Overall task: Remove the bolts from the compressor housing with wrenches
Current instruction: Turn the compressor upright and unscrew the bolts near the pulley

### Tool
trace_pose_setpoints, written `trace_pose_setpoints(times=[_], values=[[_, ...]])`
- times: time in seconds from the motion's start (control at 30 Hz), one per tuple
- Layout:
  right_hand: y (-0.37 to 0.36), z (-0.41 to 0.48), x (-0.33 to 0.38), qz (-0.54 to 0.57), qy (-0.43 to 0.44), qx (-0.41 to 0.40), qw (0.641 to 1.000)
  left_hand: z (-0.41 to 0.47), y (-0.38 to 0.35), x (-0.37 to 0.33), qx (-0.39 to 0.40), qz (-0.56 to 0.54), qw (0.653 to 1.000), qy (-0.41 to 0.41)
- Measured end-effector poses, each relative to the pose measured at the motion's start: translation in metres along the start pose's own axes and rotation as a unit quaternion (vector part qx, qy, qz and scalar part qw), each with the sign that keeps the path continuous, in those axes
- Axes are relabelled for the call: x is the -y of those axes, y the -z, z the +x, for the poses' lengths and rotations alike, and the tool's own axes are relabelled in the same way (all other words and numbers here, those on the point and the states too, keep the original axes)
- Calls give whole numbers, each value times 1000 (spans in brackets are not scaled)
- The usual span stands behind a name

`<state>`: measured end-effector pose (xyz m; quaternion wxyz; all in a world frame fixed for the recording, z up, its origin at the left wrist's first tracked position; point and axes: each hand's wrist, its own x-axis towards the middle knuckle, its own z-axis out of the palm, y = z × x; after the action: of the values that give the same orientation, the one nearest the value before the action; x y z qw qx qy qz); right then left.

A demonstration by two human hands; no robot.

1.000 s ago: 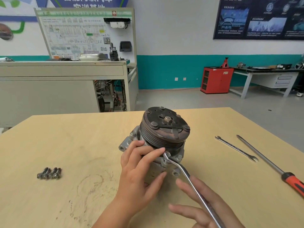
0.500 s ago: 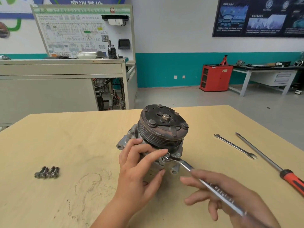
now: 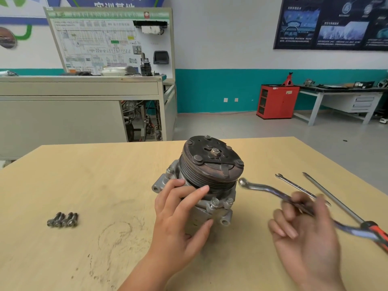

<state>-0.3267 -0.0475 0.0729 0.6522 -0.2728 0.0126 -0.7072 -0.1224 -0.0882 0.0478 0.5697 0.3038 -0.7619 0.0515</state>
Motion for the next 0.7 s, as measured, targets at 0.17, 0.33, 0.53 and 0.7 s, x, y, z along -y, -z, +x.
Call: trace_pose_setpoints(times=[0.17, 0.33, 0.53, 0.7], values=[[-18, -34, 10, -64, -50, 12, 997, 0, 0, 0, 0, 3, 1000, -2], [-29, -35, -7, -338, -128, 140, 922, 1, 0, -1, 4, 12, 1000, 3], [-34, -46, -9, -486, -125, 61, 863, 0, 0, -1, 6, 23, 1000, 3], [-32, -37, 0, -476, -118, 92, 867, 1, 1, -2, 10, 31, 999, -1]])
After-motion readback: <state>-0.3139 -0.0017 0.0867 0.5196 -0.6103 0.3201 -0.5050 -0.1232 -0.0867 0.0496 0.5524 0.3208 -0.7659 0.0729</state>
